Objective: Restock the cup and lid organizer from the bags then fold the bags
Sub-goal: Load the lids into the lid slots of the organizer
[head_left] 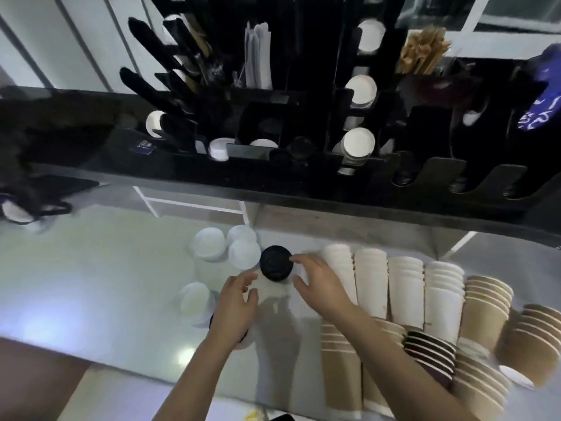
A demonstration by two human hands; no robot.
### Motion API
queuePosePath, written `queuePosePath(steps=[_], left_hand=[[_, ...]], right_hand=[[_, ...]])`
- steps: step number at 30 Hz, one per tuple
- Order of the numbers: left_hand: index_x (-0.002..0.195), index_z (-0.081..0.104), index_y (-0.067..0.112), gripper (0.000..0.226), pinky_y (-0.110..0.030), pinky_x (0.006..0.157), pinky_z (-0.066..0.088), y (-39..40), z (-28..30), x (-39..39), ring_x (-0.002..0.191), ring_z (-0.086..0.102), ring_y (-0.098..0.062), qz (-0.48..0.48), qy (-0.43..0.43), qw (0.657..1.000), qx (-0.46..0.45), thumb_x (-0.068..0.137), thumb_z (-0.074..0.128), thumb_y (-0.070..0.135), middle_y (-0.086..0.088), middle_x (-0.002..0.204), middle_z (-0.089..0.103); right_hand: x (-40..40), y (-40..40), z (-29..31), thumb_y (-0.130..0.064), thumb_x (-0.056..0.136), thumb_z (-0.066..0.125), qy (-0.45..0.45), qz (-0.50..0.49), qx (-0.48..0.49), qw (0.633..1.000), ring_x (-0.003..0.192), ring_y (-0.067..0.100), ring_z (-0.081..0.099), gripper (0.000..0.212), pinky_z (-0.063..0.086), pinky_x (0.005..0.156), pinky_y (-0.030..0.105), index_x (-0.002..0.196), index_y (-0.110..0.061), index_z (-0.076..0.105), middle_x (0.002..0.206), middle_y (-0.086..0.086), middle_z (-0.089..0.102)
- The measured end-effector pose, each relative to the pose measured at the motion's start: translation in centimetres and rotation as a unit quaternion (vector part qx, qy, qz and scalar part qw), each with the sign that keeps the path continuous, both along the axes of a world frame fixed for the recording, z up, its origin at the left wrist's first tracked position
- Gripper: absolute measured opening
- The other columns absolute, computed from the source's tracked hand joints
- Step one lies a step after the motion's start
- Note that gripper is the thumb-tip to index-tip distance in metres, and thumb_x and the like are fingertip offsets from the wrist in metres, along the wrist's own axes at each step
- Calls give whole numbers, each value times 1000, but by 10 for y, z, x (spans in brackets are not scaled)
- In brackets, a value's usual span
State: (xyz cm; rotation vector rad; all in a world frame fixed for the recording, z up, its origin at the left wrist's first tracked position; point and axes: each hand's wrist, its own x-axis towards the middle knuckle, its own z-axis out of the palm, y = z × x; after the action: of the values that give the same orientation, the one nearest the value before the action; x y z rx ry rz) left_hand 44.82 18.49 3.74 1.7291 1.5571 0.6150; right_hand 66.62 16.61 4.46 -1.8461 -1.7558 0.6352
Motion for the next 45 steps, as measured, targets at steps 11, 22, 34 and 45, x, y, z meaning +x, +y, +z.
queuePosePath(steps=[11, 22, 34, 45], left_hand=[[123, 62, 30, 28, -23, 90, 47, 29, -22, -67, 107, 60, -7, -41, -9, 998, -53, 100, 54, 18, 9, 122, 56], [124, 62, 31, 28, -16, 81, 45, 52, -25, -71, 106, 59, -2, -87, -15, 994, -65, 100, 51, 20, 12, 123, 56], [115, 65, 33, 20, -20, 75, 49, 63, -14, -66, 95, 65, -4, -28, -99, 989, -103, 102, 55, 22, 10, 113, 67], [132, 55, 41, 55, -27, 93, 55, 43, 35, 6, 106, 67, -2, -94, -232, 963, -100, 85, 83, 32, 19, 124, 65]], right_hand=[[-50, 84, -29, -56, 81, 79, -71, -36, -187, 979, 156, 34, 15, 108, 32, 121, 51, 163, -45, 10, 173, 1, 6], [-68, 91, -48, -50, 71, 73, -145, -46, -244, 958, 118, 36, 52, 85, 54, 96, 51, 144, -36, 31, 136, 7, 43], [-74, 58, -46, -45, 65, 83, 65, -132, -161, 976, 112, 26, 54, 84, 59, 83, 41, 135, -41, 36, 130, -2, 45], [-50, 28, 36, -9, 81, 85, 614, -194, 17, 765, 121, 42, 63, 64, 56, 95, 64, 135, -31, 58, 134, 13, 59]])
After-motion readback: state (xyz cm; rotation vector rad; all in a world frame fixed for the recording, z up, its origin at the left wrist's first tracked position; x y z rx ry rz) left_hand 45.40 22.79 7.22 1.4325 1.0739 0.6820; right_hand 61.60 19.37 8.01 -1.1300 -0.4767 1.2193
